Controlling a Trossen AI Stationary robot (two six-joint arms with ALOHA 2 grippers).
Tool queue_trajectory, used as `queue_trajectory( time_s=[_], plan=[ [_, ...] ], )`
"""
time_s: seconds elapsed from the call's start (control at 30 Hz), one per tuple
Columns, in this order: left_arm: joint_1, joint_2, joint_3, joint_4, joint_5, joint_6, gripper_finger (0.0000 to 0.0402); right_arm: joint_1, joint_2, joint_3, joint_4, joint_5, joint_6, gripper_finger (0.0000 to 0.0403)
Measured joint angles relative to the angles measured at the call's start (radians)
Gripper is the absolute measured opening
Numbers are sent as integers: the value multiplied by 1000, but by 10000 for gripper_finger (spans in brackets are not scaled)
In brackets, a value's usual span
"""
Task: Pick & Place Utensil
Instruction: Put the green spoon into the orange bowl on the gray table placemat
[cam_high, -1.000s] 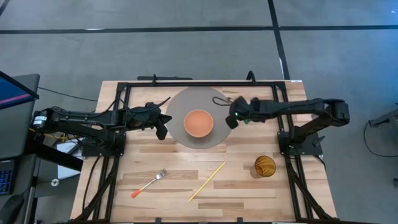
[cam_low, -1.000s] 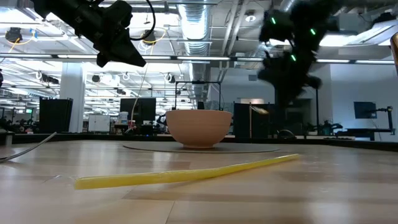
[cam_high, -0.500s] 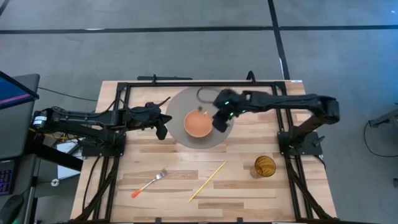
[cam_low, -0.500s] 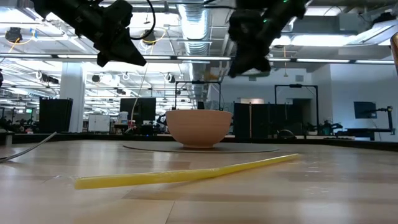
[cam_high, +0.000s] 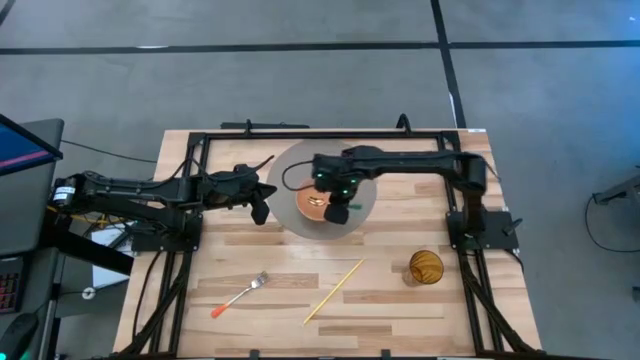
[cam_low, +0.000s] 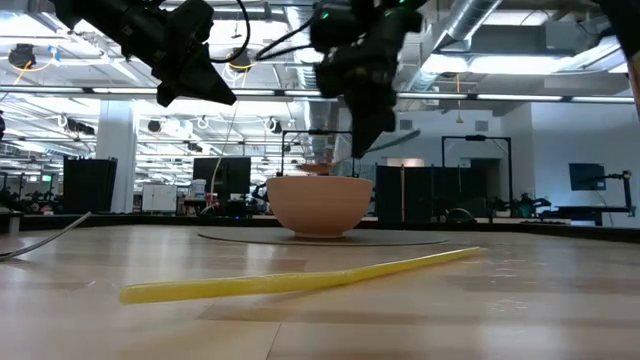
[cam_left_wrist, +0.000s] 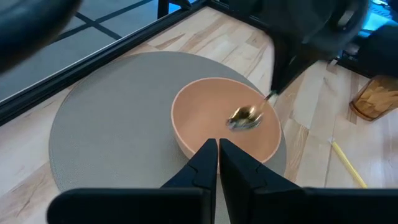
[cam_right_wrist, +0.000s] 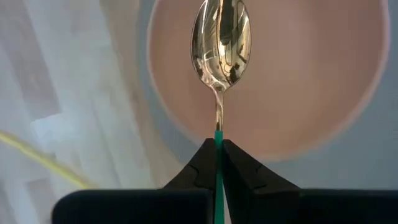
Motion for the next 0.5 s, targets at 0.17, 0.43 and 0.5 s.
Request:
queue_trajectory(
  time_s=[0.17,0.43,0.5],
  plan=[
    [0,0,0,-1,0,0,17,-19,106,124,-49,3,-81,5],
    [0,0,0,-7,0,0,17,-55,204,207,-139,2,-163,6],
    [0,0,0,-7,0,0,17,-57,219,209,-143,2,-164,6]
  ],
)
